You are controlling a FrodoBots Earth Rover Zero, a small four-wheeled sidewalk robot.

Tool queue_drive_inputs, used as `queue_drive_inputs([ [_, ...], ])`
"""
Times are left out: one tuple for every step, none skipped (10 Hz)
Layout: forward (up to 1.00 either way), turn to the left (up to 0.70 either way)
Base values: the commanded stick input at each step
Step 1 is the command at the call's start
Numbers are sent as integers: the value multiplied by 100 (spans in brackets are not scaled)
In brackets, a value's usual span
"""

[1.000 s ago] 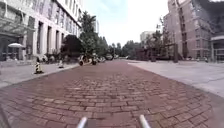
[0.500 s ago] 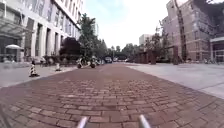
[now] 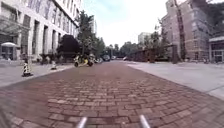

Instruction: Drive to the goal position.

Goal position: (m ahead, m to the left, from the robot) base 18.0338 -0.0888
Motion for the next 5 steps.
queue_drive_inputs([
  [70, 0],
  [70, 0],
  [70, 0],
  [70, 2],
  [70, 14],
])
